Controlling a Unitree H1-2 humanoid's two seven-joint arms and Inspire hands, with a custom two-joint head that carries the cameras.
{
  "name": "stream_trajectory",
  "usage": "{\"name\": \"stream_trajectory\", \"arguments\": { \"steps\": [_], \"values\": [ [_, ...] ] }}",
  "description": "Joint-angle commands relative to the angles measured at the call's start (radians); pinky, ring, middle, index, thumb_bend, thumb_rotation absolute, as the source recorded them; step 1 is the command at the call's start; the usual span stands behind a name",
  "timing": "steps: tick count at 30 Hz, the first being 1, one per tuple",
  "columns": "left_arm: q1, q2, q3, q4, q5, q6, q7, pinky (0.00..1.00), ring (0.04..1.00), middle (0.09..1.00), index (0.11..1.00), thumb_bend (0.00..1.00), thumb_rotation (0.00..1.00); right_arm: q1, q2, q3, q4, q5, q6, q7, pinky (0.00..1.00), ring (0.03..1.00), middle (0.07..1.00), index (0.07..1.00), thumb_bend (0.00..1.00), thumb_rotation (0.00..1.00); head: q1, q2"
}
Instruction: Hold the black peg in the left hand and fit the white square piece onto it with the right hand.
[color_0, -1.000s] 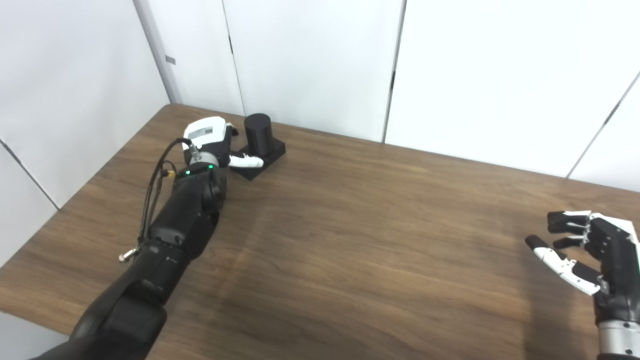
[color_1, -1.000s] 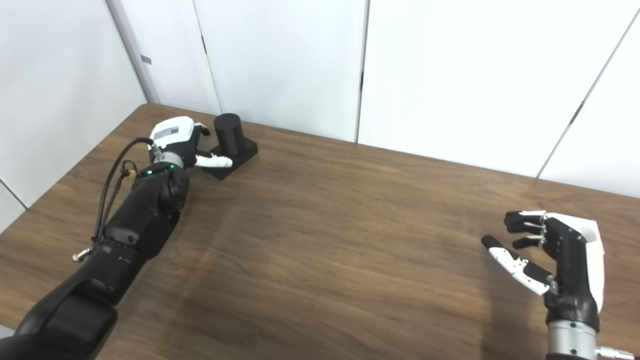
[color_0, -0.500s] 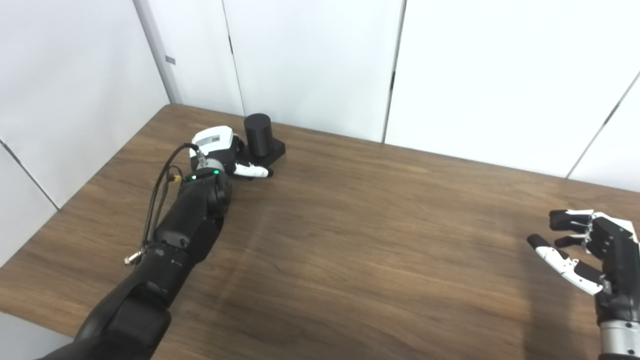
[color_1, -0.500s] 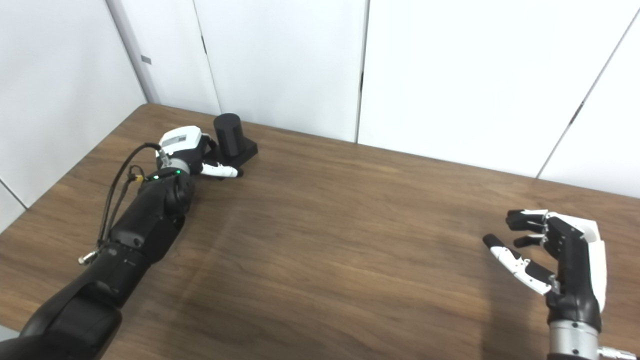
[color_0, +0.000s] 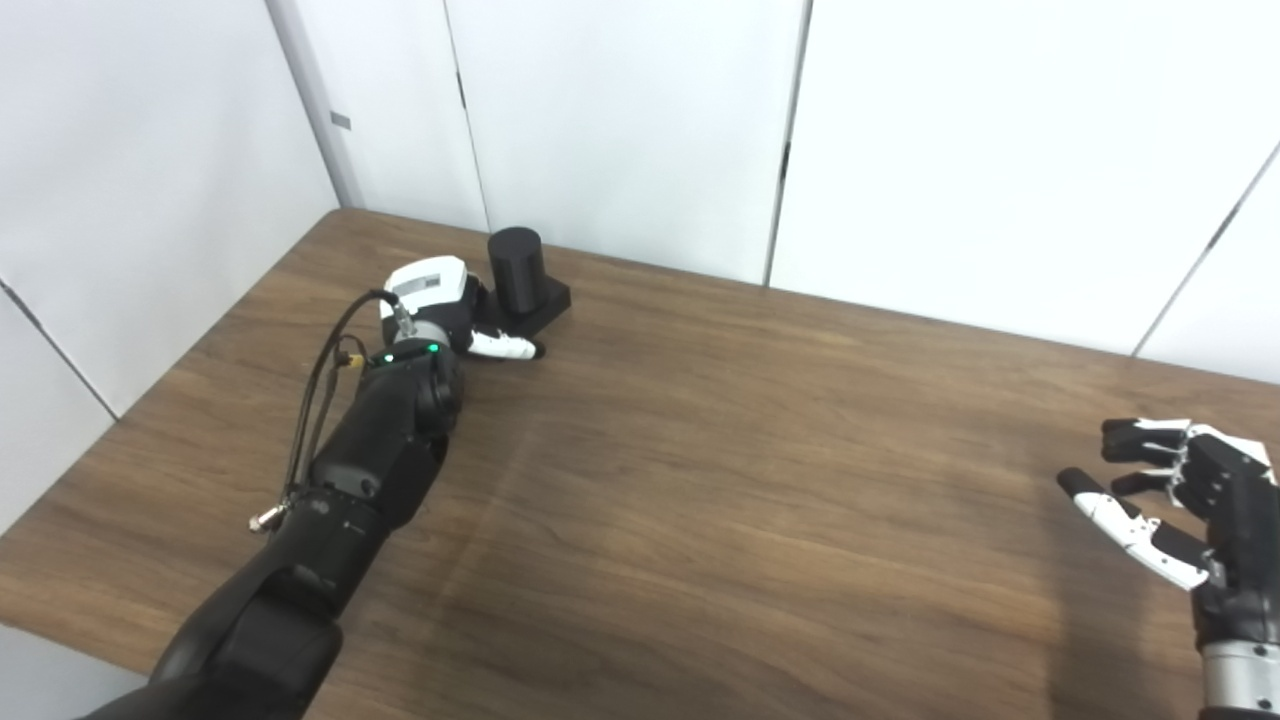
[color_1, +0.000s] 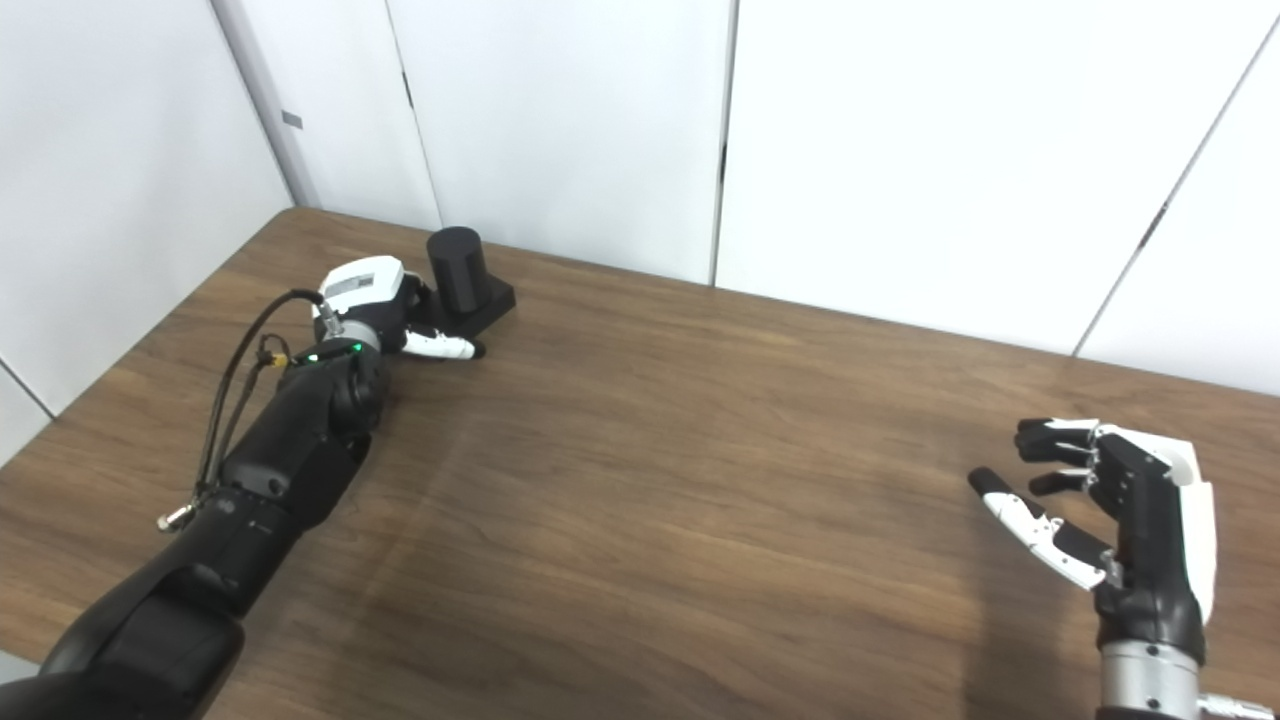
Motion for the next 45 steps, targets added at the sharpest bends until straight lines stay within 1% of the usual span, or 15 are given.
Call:
{"name": "stream_trajectory", "arguments": {
  "steps": [1,4,9,13,16,19,23,24,25,27,34,37,39,42,45],
  "values": [
    [-0.033,0.025,-0.004,-0.003,-0.007,0.004,0.002,0.67,0.901,0.890,0.762,0.84,0.50,-0.025,-0.014,-0.010,-0.034,0.011,-0.030,-0.002,0.43,0.567,0.621,0.490,0.49,0.12,0.001,0.001],
    [-0.034,0.030,-0.012,0.000,-0.011,0.004,-0.008,0.66,0.888,0.875,0.756,0.82,0.47,-0.025,-0.013,-0.011,-0.036,0.008,-0.027,-0.004,0.43,0.565,0.617,0.489,0.49,0.12,0.000,0.004],
    [-0.035,0.036,-0.014,-0.008,-0.032,0.003,-0.015,0.64,0.826,0.822,0.710,0.77,0.38,-0.024,-0.012,-0.010,-0.039,0.001,-0.024,-0.006,0.44,0.570,0.617,0.489,0.49,0.12,0.000,0.004],
    [-0.035,0.043,-0.017,-0.016,-0.053,0.003,-0.028,0.61,0.792,0.809,0.689,0.74,0.36,-0.026,-0.015,-0.012,-0.031,0.008,-0.035,-0.005,0.43,0.553,0.612,0.489,0.49,0.12,0.000,0.007],
    [-0.031,0.047,-0.021,-0.024,-0.074,0.002,-0.030,0.59,0.764,0.777,0.668,0.73,0.31,-0.025,-0.011,-0.013,-0.040,0.009,-0.023,-0.005,0.42,0.549,0.616,0.489,0.49,0.12,0.000,0.009],
    [-0.025,0.054,-0.030,-0.032,-0.095,0.001,-0.036,0.58,0.747,0.760,0.642,0.70,0.23,-0.026,-0.015,-0.014,-0.032,0.010,-0.036,-0.005,0.42,0.545,0.616,0.489,0.49,0.12,0.000,0.009],
    [-0.018,0.062,-0.043,-0.041,-0.118,0.000,-0.039,0.59,0.770,0.762,0.609,0.70,0.16,-0.026,-0.014,-0.017,-0.027,0.019,-0.039,-0.005,0.43,0.547,0.615,0.489,0.49,0.12,0.000,0.009],
    [-0.016,0.064,-0.046,-0.043,-0.121,0.001,-0.042,0.60,0.770,0.759,0.585,0.66,0.14,-0.027,-0.014,-0.016,-0.027,0.019,-0.037,-0.004,0.43,0.549,0.616,0.489,0.49,0.12,0.000,0.009],
    [-0.014,0.067,-0.048,-0.046,-0.124,0.002,-0.046,0.60,0.769,0.752,0.541,0.59,0.10,-0.027,-0.014,-0.016,-0.028,0.017,-0.037,-0.004,0.43,0.552,0.616,0.489,0.49,0.12,0.002,0.014],
    [-0.012,0.072,-0.051,-0.051,-0.129,0.003,-0.052,0.60,0.763,0.740,0.507,0.53,0.08,-0.028,-0.015,-0.014,-0.027,0.016,-0.042,-0.004,0.43,0.554,0.614,0.489,0.49,0.12,0.002,0.015],
    [-0.013,0.093,-0.076,-0.043,-0.166,-0.008,-0.066,0.65,0.800,0.758,0.495,0.51,0.07,-0.029,-0.017,-0.013,-0.021,0.022,-0.049,-0.003,0.43,0.550,0.617,0.489,0.49,0.12,-0.003,0.021],
    [-0.008,0.103,-0.088,-0.044,-0.195,-0.040,-0.061,0.69,0.828,0.773,0.492,0.52,0.06,-0.027,-0.017,-0.011,-0.029,0.019,-0.044,-0.002,0.43,0.550,0.617,0.489,0.49,0.12,-0.007,0.023],
    [-0.005,0.109,-0.094,-0.045,-0.218,-0.070,-0.061,0.74,0.858,0.809,0.490,0.52,0.06,-0.028,-0.016,-0.011,-0.030,0.017,-0.043,-0.004,0.43,0.544,0.615,0.489,0.49,0.12,-0.008,0.023],
    [0.001,0.113,-0.094,-0.041,-0.258,-0.129,-0.045,0.76,0.871,0.835,0.491,0.52,0.06,-0.028,-0.016,-0.011,-0.030,0.015,-0.047,-0.006,0.42,0.536,0.613,0.489,0.49,0.12,-0.010,0.024],
    [0.007,0.116,-0.093,-0.032,-0.292,-0.209,-0.012,0.77,0.892,0.841,0.492,0.52,0.06,-0.029,-0.015,-0.011,-0.032,0.017,-0.048,-0.005,0.42,0.535,0.608,0.489,0.49,0.12,-0.010,0.024]
  ]
}}
